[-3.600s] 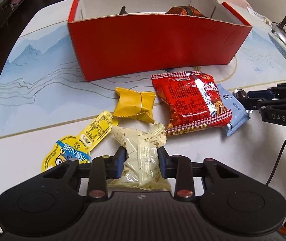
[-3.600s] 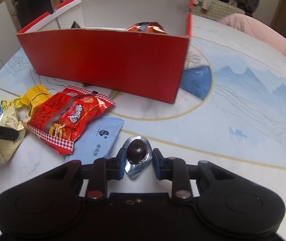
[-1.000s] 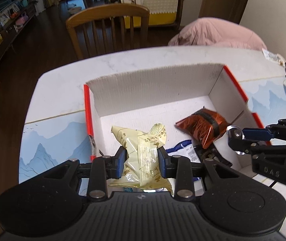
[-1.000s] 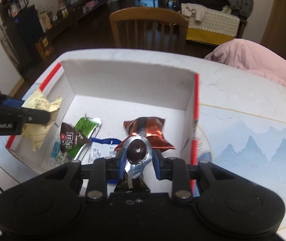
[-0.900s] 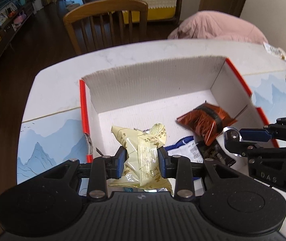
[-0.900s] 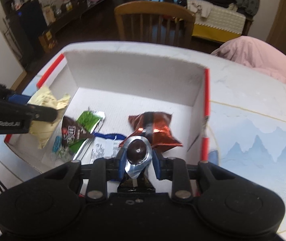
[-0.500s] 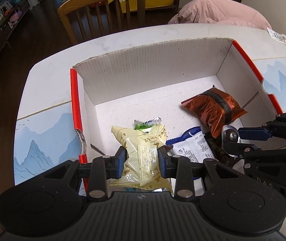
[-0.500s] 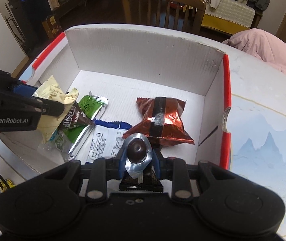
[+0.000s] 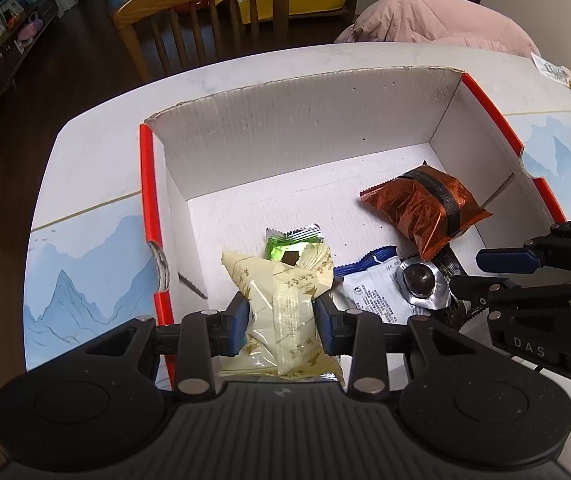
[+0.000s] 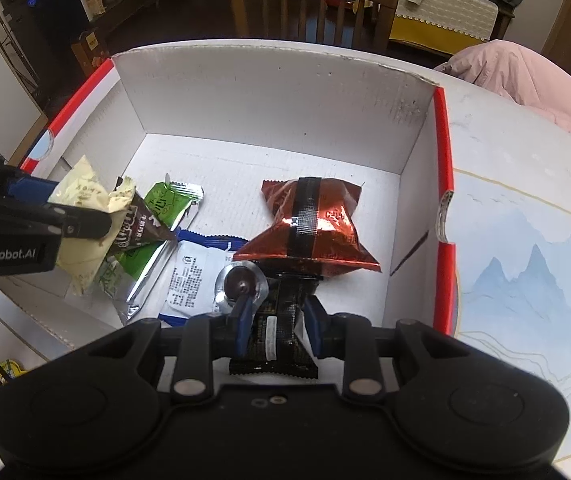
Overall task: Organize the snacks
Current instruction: 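Open both grippers to drop the chocolate and cream packet into the box, then withdraw both grippers from the box toward the remaining snacks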
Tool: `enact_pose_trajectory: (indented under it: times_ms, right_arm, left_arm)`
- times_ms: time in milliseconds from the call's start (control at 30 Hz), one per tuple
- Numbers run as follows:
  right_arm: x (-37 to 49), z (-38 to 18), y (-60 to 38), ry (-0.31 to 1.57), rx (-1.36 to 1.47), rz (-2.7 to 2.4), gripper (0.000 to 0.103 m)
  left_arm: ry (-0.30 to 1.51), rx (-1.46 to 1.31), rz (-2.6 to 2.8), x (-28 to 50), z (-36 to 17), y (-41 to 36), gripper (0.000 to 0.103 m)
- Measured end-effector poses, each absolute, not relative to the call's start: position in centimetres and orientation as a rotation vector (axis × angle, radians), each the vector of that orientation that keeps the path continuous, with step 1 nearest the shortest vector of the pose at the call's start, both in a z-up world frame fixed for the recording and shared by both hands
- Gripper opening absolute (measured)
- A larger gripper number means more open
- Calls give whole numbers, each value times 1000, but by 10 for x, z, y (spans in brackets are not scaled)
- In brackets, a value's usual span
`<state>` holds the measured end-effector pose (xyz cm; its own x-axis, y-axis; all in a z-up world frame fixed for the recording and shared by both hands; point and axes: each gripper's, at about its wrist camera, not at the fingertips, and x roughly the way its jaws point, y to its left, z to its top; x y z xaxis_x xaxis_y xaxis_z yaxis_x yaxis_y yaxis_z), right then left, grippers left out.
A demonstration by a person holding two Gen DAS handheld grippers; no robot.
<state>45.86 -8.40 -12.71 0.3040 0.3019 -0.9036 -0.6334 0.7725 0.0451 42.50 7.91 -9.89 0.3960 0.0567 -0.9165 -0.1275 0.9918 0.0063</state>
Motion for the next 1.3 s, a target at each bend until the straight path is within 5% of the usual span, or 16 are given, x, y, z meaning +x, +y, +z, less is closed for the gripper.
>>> enact_pose_trajectory:
  times_ms: [367,1300]
  right_arm:
    - [445,-103,-96,1061,-285,646,29]
    - [346,-22,-123,849,-148,713,34]
  left_arm:
    - [1106,-106,111,403,-82,83,47]
    - [862,-109,-6,293,-1,61,56]
